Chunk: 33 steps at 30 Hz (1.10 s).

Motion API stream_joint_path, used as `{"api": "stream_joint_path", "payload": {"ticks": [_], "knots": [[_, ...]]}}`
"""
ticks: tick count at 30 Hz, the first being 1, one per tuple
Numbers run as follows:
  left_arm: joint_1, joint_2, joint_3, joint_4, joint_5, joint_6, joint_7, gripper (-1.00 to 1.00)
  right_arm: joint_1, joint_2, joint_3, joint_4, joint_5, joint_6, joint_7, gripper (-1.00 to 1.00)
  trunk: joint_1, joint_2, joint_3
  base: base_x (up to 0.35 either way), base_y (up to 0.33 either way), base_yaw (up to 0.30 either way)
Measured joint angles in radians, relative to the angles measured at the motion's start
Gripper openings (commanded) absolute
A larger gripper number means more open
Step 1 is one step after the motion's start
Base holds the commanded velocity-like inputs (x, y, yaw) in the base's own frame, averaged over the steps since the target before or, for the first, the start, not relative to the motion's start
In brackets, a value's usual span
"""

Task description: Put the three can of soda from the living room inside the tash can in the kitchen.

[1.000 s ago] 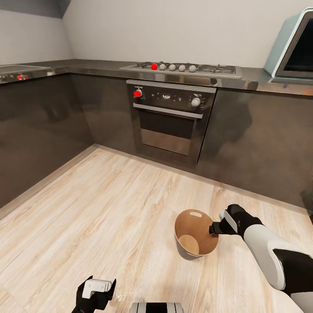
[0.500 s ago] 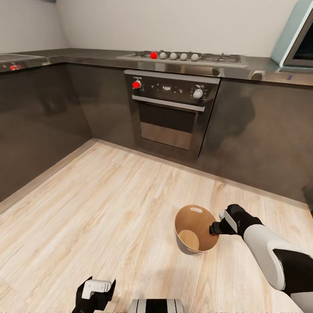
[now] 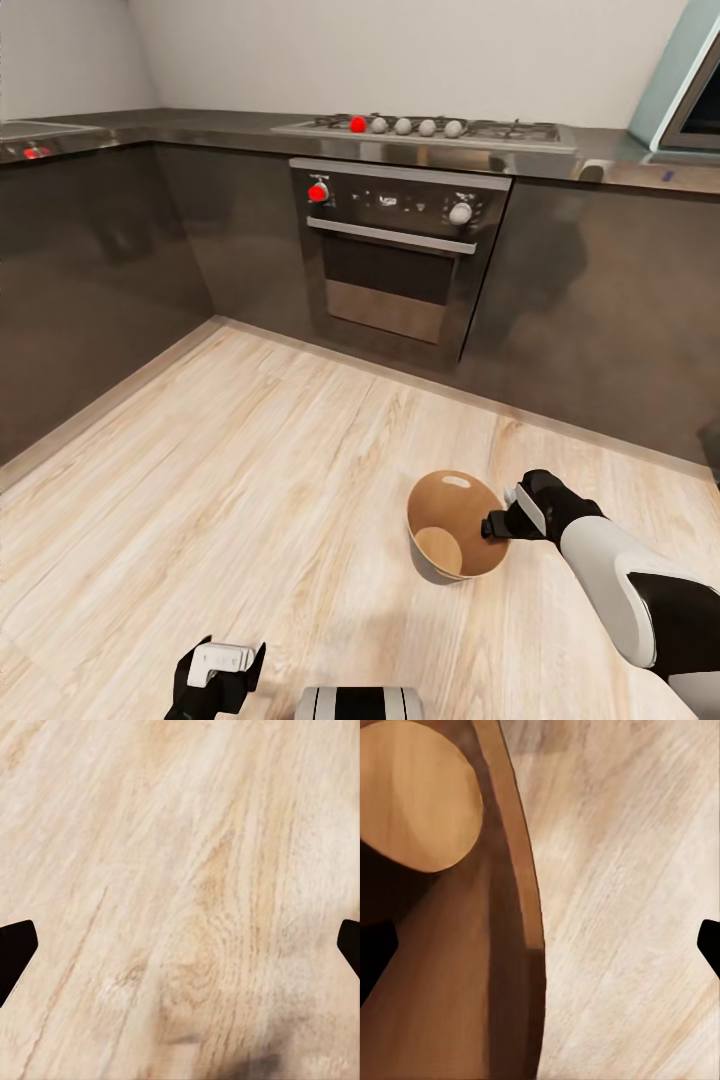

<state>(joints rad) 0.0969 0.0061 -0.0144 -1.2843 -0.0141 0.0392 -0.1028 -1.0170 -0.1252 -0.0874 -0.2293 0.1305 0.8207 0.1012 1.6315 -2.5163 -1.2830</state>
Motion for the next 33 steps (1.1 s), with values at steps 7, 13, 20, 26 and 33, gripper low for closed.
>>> {"api": "stream_joint_path", "payload": {"ticks": [7, 13, 20, 26, 33], "knots": [[0.000, 0.000, -0.001, -0.002, 0.000, -0.001, 0.000, 1.00, 0.000, 0.000, -0.001, 0.000, 0.000, -0.001, 0.000, 1.00, 0.000, 0.000, 0.000, 0.000, 0.045, 0.000], [0.000, 0.000, -0.001, -0.002, 0.000, -0.003, 0.000, 1.00, 0.003, -0.001, -0.002, 0.001, 0.000, -0.003, 0.000, 1.00, 0.000, 0.000, 0.000, 0.000, 0.007, 0.000], [0.000, 0.000, -0.001, -0.003, 0.000, -0.004, 0.000, 1.00, 0.013, -0.001, -0.002, -0.001, 0.000, -0.010, 0.001, -1.00, 0.000, 0.000, 0.000, 0.000, 0.001, 0.000], [0.000, 0.000, -0.001, -0.004, 0.000, -0.004, 0.000, 1.00, 0.014, -0.002, 0.004, -0.004, 0.027, -0.013, -0.003, -1.00, 0.000, 0.000, 0.000, 0.000, 0.000, 0.000], [0.001, 0.000, -0.001, -0.004, 0.000, -0.004, 0.000, 1.00, 0.015, -0.005, -0.004, -0.008, 0.007, -0.013, 0.001, -1.00, 0.000, 0.000, 0.000, 0.000, 0.000, 0.000]]}}
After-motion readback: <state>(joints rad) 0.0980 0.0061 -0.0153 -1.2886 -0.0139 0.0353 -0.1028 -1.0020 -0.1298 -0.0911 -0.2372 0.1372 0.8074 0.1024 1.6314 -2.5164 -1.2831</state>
